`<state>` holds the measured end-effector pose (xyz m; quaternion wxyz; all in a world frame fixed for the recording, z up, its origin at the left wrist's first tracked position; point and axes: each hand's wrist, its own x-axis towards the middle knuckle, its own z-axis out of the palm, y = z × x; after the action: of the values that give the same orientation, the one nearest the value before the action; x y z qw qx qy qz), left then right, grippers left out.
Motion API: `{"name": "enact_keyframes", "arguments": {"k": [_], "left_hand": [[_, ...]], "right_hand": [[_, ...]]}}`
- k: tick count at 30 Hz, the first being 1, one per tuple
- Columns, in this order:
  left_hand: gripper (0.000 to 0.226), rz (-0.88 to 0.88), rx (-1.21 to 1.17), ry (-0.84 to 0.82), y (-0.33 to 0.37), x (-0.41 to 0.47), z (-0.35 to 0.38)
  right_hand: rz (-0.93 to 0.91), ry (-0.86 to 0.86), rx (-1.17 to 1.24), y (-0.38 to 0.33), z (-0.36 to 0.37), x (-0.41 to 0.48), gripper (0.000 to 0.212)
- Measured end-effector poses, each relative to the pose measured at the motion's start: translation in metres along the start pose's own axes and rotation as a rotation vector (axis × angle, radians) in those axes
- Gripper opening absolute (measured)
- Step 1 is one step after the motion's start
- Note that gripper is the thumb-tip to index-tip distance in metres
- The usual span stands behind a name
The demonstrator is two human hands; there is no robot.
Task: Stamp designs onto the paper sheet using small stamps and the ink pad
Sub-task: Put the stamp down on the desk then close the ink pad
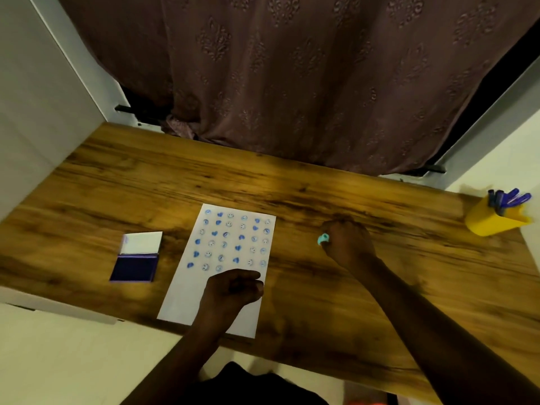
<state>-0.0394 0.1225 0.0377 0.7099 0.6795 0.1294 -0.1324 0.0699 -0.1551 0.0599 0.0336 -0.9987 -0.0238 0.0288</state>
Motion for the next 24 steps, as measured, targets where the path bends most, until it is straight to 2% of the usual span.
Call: {"name": "enact_keyframes", "arguments": {"k": [5,10,15,19,22,24], "left_hand": [[0.043,0.042,0.026,0.046,0.007,0.002,-0.015],[0.033,0.058,0.014,0.105,0.008,0.011,-0.05],[0.024,0.045,0.094,0.156,0.011,0.017,-0.088],[0.022,0.13,0.173,0.219,0.017,0.015,-0.127],[0.03,0.176,0.261,0.277,0.021,0.017,-0.159],[0.027,0.187,0.31,0.29,0.021,0.02,-0.185]], "right_hand": [[0.039,0.037,0.065,-0.019,-0.015,-0.002,0.042],[-0.032,0.133,0.249,-0.067,-0.022,-0.011,0.032],[-0.059,0.056,0.475,-0.124,-0.017,-0.013,0.032],[-0.038,-0.003,0.673,-0.17,-0.008,-0.009,0.019],[-0.027,-0.059,0.724,-0.2,0.003,-0.003,0.014],[-0.013,-0.097,0.742,-0.22,0.011,0.001,0.016]]}}
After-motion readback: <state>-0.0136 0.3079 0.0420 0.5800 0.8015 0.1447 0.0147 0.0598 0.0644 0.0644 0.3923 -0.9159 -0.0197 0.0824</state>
